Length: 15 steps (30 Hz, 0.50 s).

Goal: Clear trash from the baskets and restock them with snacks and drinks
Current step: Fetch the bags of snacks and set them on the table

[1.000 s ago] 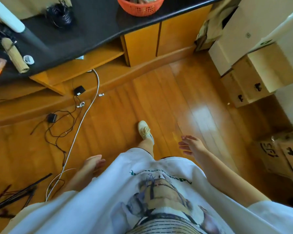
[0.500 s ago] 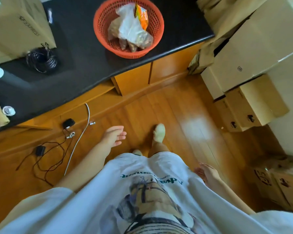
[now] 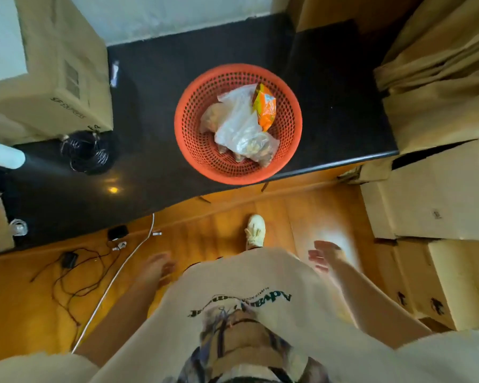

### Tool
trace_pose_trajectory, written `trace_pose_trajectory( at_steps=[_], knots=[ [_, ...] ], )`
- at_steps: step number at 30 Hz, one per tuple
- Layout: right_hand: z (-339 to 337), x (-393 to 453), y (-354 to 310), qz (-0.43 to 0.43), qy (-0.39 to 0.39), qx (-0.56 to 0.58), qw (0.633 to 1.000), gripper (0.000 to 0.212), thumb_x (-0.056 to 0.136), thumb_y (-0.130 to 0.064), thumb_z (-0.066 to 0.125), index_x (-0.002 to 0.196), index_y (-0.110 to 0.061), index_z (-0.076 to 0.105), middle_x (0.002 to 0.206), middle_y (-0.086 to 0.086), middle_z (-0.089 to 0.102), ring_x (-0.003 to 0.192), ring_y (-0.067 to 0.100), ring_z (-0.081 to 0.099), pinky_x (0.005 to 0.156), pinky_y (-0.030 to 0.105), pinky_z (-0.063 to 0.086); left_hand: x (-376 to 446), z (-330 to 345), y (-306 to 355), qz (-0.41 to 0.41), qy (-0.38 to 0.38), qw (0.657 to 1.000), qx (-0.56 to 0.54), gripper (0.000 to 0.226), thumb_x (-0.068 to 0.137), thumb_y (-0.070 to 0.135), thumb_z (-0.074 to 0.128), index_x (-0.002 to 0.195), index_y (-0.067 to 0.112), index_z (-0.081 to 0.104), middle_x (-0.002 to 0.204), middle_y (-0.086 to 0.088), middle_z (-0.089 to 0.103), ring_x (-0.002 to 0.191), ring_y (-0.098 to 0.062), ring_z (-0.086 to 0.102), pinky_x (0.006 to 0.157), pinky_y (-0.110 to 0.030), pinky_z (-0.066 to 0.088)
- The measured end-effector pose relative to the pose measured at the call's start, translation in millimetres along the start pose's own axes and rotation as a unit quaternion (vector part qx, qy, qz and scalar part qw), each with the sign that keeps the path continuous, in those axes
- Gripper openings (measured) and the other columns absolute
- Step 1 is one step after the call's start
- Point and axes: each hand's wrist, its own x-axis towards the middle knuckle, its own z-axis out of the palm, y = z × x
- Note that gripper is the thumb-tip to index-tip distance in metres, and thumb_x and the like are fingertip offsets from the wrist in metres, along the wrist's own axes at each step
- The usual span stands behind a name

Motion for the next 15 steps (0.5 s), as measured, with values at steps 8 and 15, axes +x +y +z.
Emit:
trace_pose_trajectory(
  at_steps=[8,15],
  knots=[
    [52.5,39.6,-195.9,-0.197,-0.045,-0.047,0.978,0.028,0.089,-0.003,0.048,0.116,-0.002,0.055,0.073,0.008,0.062,0.059,0.014,0.058,0.048,0.019,0.048,-1.1,41.3,90.7,0.090,0.055,0.974,-0.200,0.017,0.095,0.010,0.048,0.108,0.016,0.057,0.106,-0.011,0.063,0.088,-0.017,0.062,0.071,-0.028,0.047],
    [110.0,87.6,-282.4,-0.248,-0.030,-0.118,0.961,0.052,0.079,-0.012,0.063,0.129,-0.010,0.045,0.099,0.002,0.059,0.097,0.019,0.056,0.094,0.038,0.047,20.4,153.7,196.7,0.065,-0.115,0.937,-0.324,0.035,0.093,-0.005,0.041,0.128,-0.002,0.041,0.113,-0.020,0.057,0.095,-0.025,0.058,0.085,-0.030,0.051]
  ],
)
